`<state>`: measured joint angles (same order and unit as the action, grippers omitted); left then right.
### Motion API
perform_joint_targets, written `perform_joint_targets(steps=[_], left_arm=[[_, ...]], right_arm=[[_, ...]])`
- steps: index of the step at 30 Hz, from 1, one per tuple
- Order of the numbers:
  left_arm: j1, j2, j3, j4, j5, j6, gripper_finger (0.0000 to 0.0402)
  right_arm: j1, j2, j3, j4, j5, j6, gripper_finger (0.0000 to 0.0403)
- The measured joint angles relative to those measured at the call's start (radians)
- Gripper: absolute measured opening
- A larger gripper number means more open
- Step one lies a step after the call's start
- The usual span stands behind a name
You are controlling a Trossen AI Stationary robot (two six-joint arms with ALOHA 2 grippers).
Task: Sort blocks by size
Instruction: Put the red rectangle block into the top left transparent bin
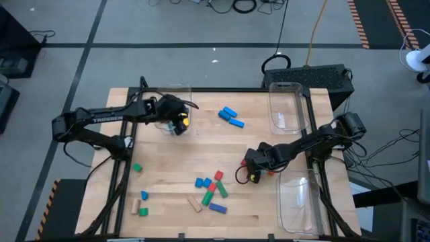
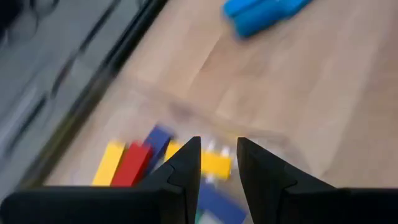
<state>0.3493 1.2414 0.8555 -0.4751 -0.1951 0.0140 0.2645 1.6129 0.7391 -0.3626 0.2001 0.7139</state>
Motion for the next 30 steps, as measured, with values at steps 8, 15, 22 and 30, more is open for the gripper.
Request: perform_joint_targets(steps=[8,15,22,30], left_arm=[[-0.115,0.017,0.000,0.134,0.045,0.056,0.0107],[-0.219,0.082,0.000,0.289,0.145,0.124,0.0107],[-0.247,0.191,0.000,0.470,0.185,-0.067,0.0107],[-0.238,0.318,0.000,0.664,0.298,-0.329,0.0145]], right_arm=[[0.002,0.034,0.000,0.016,0.051,-0.025,0.0168],[-0.003,-0.004,-0.007,0.106,0.191,-0.160,0.0077],[-0.002,-0.007,-0.005,0.142,0.387,-0.290,0.0077],[-0.002,-0.008,-0.004,0.255,0.577,-0.512,0.0083]])
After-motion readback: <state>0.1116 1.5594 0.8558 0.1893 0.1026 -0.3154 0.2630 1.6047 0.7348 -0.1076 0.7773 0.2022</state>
